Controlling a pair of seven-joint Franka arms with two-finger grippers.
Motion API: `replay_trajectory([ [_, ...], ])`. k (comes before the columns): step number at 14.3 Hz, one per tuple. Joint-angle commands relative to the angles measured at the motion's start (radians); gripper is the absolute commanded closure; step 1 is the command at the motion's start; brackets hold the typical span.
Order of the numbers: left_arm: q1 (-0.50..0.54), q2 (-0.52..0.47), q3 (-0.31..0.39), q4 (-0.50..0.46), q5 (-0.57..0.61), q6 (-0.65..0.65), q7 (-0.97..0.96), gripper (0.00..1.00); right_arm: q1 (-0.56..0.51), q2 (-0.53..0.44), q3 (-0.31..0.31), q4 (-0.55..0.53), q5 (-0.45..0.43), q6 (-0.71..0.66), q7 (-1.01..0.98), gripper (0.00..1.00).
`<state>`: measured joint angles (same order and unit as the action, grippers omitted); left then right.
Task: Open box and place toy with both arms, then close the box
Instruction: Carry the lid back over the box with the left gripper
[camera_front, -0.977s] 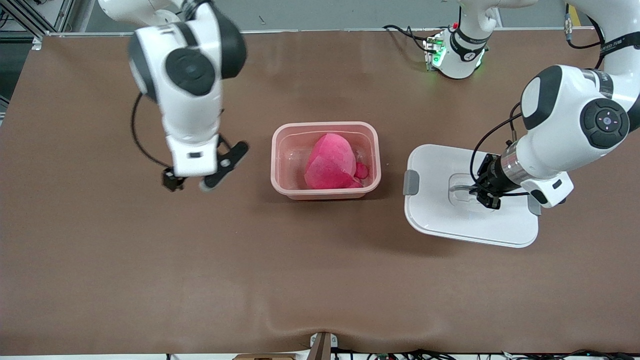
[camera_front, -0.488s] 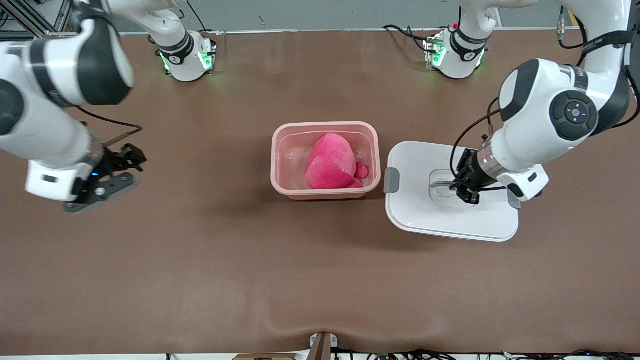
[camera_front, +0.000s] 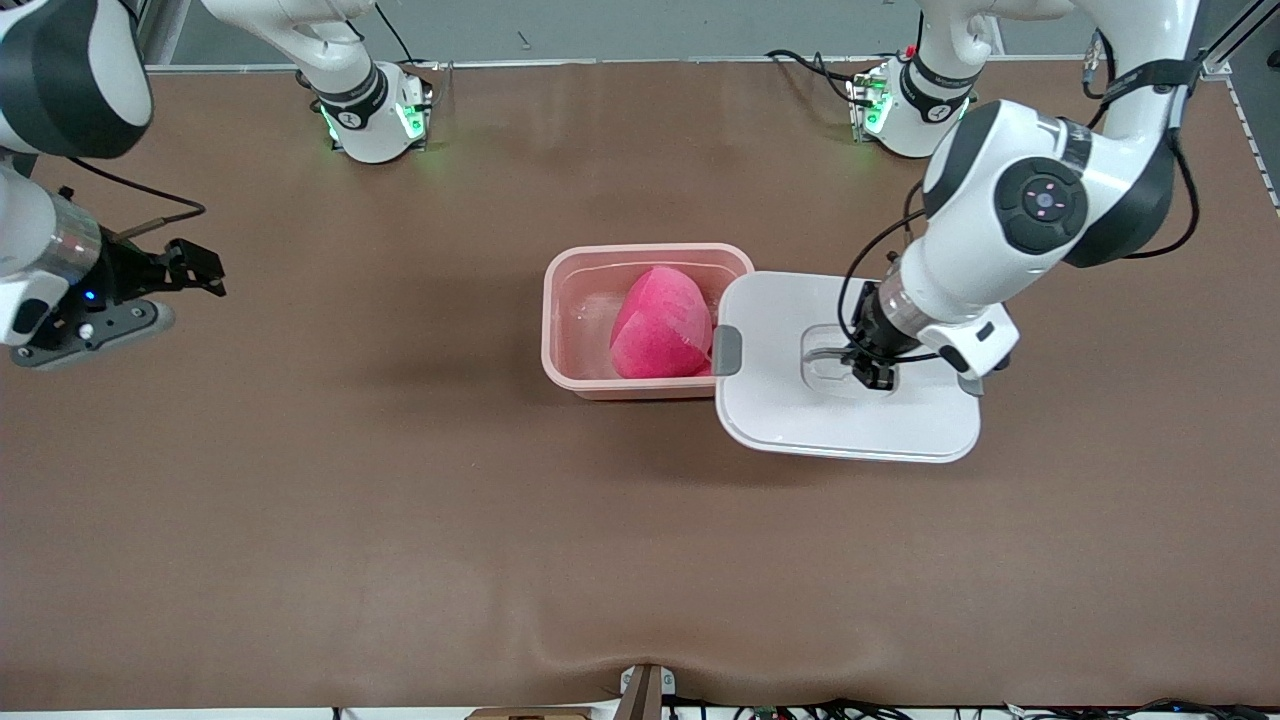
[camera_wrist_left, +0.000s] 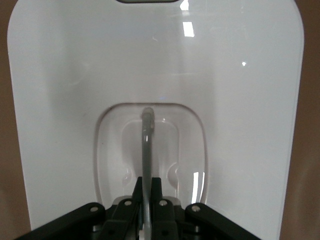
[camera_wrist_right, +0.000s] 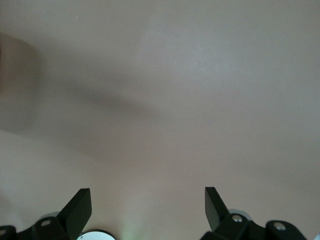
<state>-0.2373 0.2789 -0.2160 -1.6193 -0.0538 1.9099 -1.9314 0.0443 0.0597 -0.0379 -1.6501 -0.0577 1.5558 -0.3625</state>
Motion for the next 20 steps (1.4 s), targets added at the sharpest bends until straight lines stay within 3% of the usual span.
replay_trajectory([
  [1, -0.042, 0.031, 0.003, 0.036, -0.004, 0.014, -0.069, 1.0, -0.069, -0.061, 0.02, -0.062, 0.077, 0.012, 0.014, 0.0],
  [12, -0.195, 0.098, 0.006, 0.065, 0.003, 0.078, -0.285, 1.0, -0.035, -0.073, 0.027, -0.027, 0.101, -0.006, 0.327, 0.0],
  [20, -0.309, 0.169, 0.006, 0.064, 0.078, 0.17, -0.466, 1.0, -0.041, -0.052, 0.024, 0.084, 0.11, -0.039, 0.364, 0.0],
])
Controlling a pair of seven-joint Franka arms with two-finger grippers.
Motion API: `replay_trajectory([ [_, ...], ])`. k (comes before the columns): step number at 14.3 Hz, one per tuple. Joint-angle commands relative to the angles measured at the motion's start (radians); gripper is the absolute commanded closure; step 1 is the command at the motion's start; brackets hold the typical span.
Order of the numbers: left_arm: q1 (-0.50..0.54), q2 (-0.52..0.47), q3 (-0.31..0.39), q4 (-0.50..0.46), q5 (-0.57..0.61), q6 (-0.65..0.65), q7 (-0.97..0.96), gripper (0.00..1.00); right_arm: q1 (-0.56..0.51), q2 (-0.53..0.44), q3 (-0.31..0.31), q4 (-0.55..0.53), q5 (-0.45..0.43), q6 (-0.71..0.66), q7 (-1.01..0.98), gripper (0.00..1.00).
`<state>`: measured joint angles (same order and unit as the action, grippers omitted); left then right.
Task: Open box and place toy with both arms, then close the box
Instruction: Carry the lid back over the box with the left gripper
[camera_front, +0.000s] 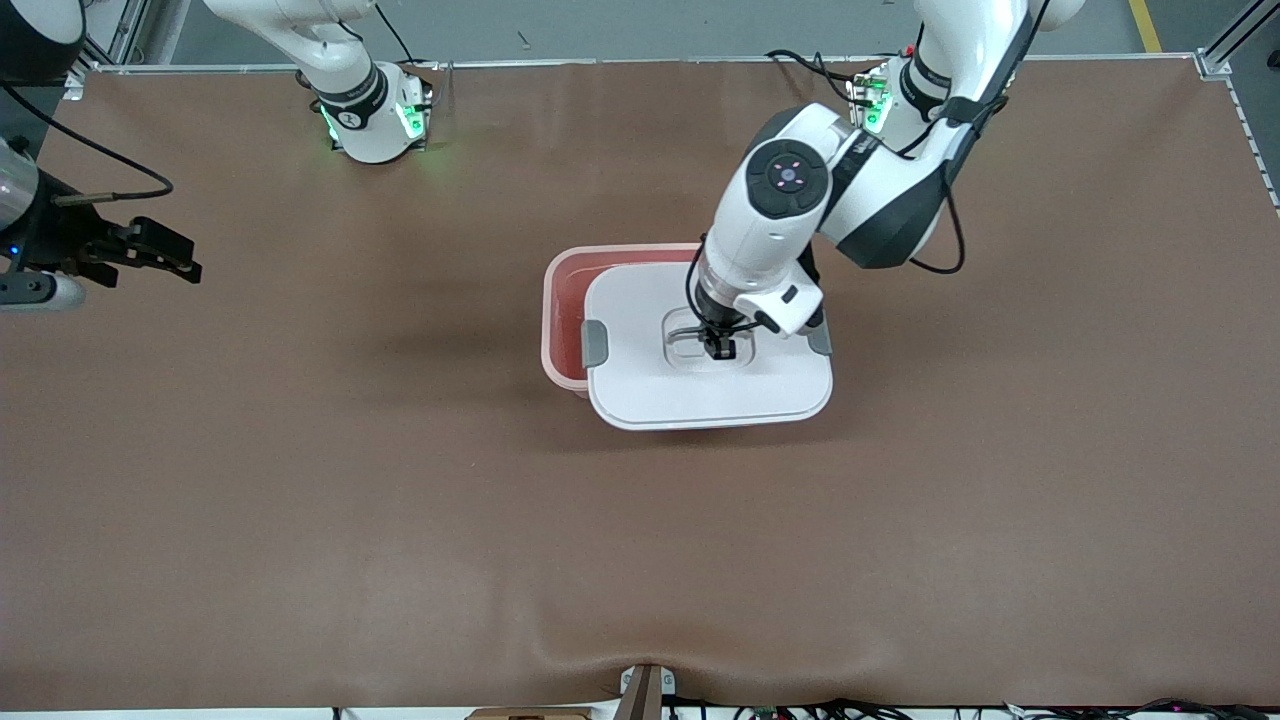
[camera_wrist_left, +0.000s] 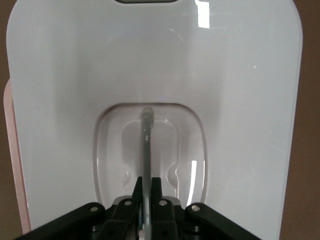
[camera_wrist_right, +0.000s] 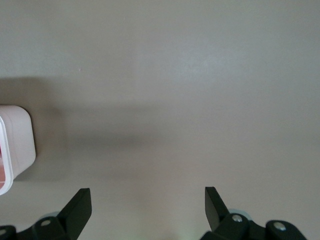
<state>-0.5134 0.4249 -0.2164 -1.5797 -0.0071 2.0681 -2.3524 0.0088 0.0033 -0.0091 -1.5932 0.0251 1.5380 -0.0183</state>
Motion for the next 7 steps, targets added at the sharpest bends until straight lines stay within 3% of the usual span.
replay_trajectory([
  [1, -0.039, 0.029, 0.005, 0.026, 0.036, 0.014, -0.05, 1.0, -0.006, 0.006, -0.005, 0.026, 0.05, -0.024, 0.014, 0.0],
  [7, -0.089, 0.051, 0.003, 0.024, 0.059, 0.032, -0.088, 1.0, -0.004, 0.003, -0.011, 0.075, 0.058, -0.093, 0.021, 0.0],
])
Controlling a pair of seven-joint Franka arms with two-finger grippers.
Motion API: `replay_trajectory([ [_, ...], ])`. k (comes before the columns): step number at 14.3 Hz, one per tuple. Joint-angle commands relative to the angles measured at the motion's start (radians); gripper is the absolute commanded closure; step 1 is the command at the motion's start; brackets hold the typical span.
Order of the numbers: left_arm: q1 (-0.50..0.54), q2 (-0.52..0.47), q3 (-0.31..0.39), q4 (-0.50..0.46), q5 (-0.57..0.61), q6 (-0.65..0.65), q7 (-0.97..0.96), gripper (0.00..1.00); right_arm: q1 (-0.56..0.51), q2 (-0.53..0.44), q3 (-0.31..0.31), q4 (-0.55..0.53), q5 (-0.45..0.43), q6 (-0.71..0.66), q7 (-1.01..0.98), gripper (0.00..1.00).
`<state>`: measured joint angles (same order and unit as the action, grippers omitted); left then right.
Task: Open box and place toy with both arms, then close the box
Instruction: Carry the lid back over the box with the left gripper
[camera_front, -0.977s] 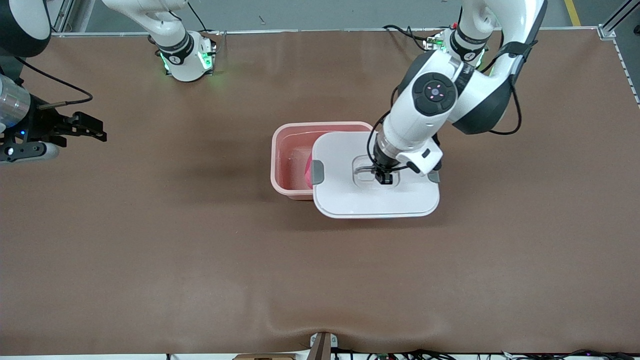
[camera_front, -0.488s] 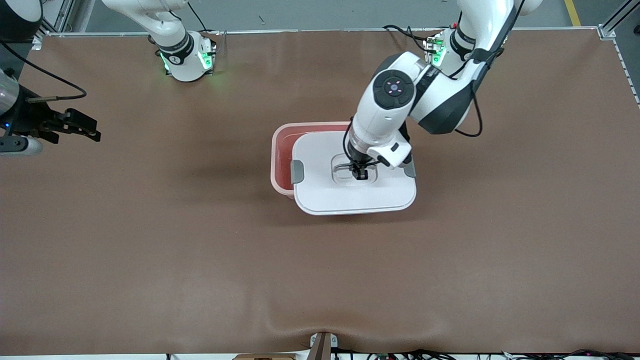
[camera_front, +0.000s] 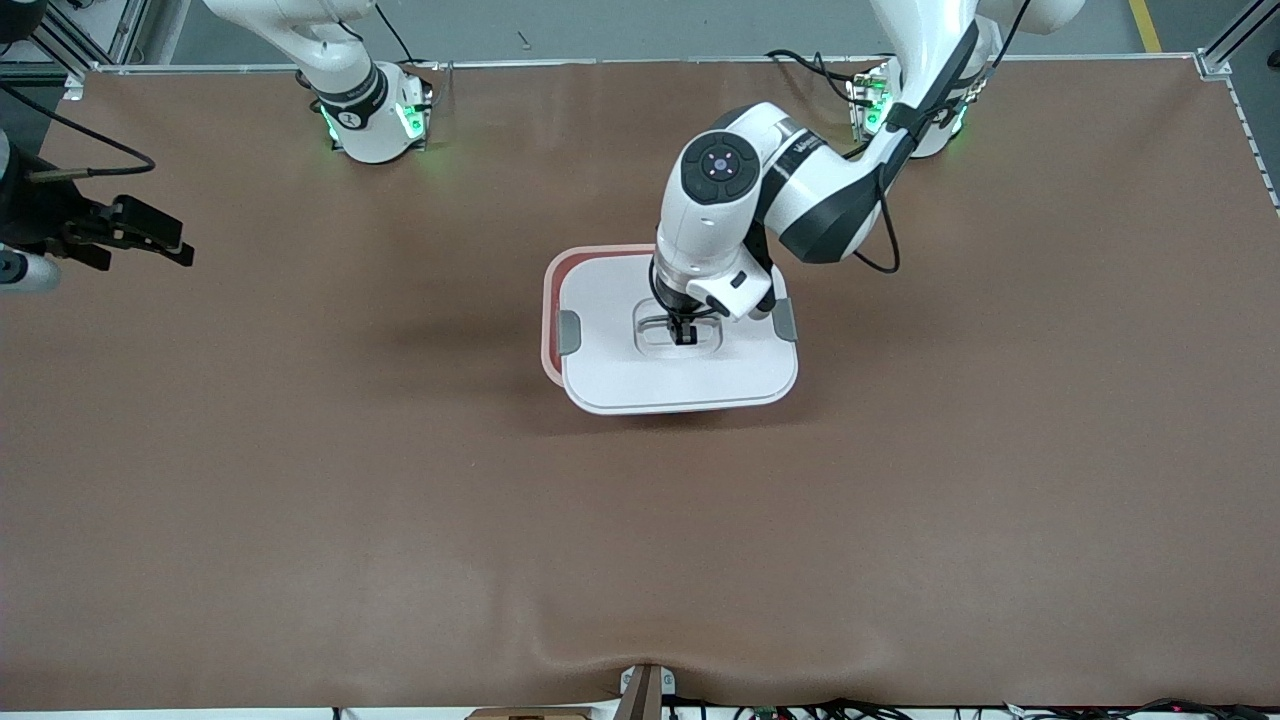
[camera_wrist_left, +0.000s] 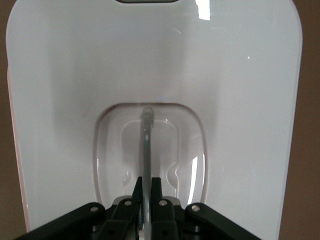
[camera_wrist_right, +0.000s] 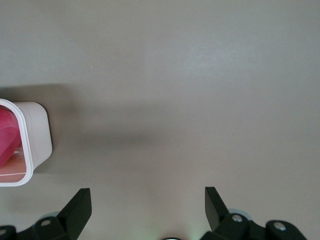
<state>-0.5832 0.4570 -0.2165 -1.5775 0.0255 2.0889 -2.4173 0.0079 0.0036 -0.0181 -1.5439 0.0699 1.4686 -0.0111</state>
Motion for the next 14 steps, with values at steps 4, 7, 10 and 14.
replay_trajectory([
  [4, -0.039, 0.031, 0.003, 0.022, 0.027, 0.036, -0.04, 1.0, 0.004, 0.003, 0.004, 0.031, -0.004, -0.031, 0.121, 0.0],
  [7, -0.046, 0.032, 0.003, 0.014, 0.028, 0.039, -0.04, 1.0, 0.006, 0.004, 0.006, 0.03, -0.018, -0.048, 0.117, 0.0],
  [10, -0.064, 0.038, 0.003, 0.013, 0.027, 0.039, -0.052, 1.0, 0.004, 0.007, 0.006, 0.025, -0.021, -0.044, 0.096, 0.0],
  [14, -0.066, 0.051, 0.005, 0.013, 0.028, 0.039, -0.057, 1.0, 0.004, 0.004, 0.004, -0.004, -0.021, -0.011, 0.076, 0.0],
])
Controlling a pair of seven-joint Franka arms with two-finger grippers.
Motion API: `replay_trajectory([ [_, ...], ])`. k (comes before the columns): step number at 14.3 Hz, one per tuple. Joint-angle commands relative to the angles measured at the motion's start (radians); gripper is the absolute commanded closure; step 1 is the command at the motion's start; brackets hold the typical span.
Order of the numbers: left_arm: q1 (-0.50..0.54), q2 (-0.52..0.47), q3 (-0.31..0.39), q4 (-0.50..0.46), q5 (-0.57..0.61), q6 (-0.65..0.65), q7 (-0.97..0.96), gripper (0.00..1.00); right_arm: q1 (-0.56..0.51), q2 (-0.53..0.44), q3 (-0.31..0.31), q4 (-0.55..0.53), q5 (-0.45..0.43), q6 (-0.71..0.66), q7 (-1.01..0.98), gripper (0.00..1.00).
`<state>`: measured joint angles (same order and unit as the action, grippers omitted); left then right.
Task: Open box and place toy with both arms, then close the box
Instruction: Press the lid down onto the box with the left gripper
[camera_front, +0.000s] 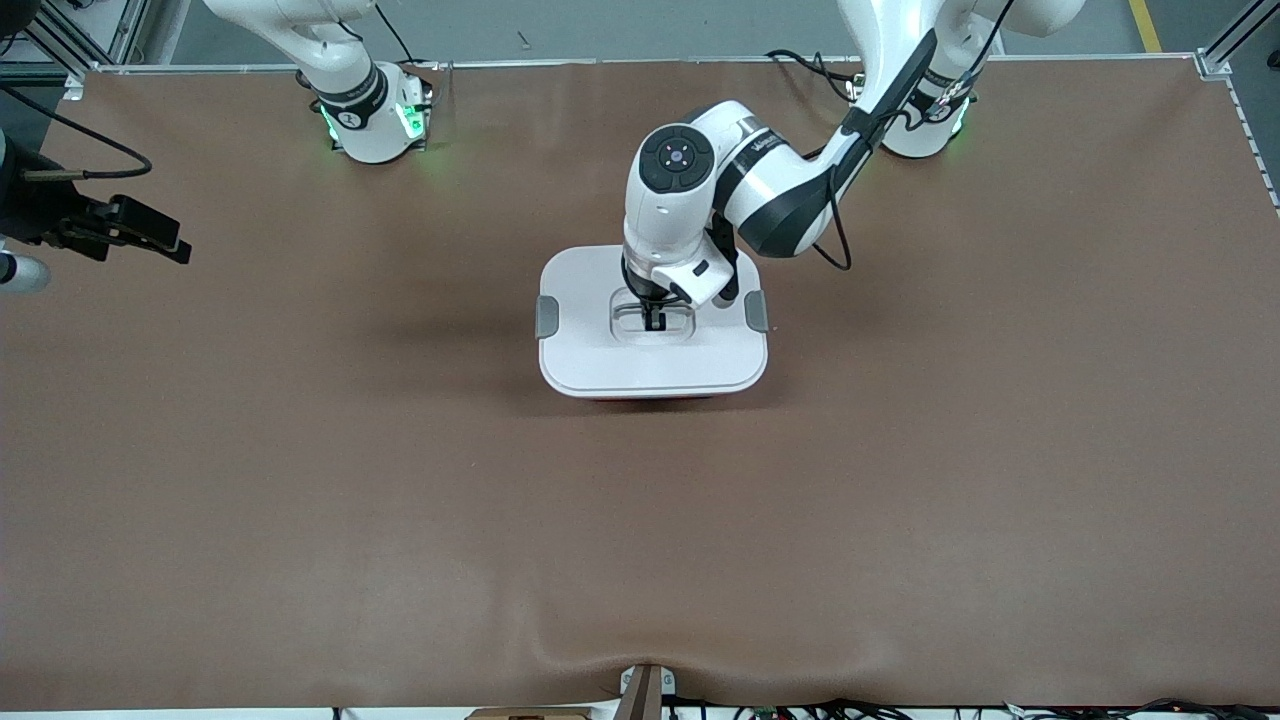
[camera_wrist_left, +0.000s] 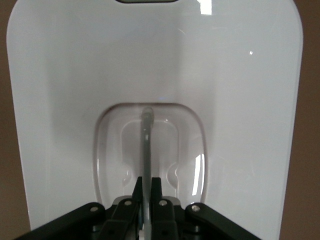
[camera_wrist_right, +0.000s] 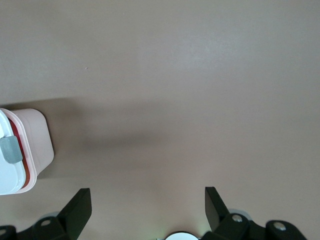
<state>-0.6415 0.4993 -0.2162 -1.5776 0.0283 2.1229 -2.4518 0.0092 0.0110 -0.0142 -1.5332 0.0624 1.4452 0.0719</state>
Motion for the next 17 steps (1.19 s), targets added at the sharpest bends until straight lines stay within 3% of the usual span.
replay_trajectory([
  [1, -0.007, 0.008, 0.005, 0.013, 0.025, 0.005, -0.022, 1.0, 0.005, -0.005, 0.002, -0.031, -0.029, 0.035, -0.008, 0.0],
  [7, -0.02, 0.013, 0.005, 0.011, 0.025, 0.006, -0.03, 1.0, 0.003, -0.028, 0.0, -0.062, -0.036, 0.064, -0.015, 0.0],
  [17, -0.029, 0.039, 0.005, 0.008, 0.061, 0.009, -0.061, 1.0, -0.005, -0.014, -0.001, 0.004, -0.038, 0.043, -0.018, 0.0],
])
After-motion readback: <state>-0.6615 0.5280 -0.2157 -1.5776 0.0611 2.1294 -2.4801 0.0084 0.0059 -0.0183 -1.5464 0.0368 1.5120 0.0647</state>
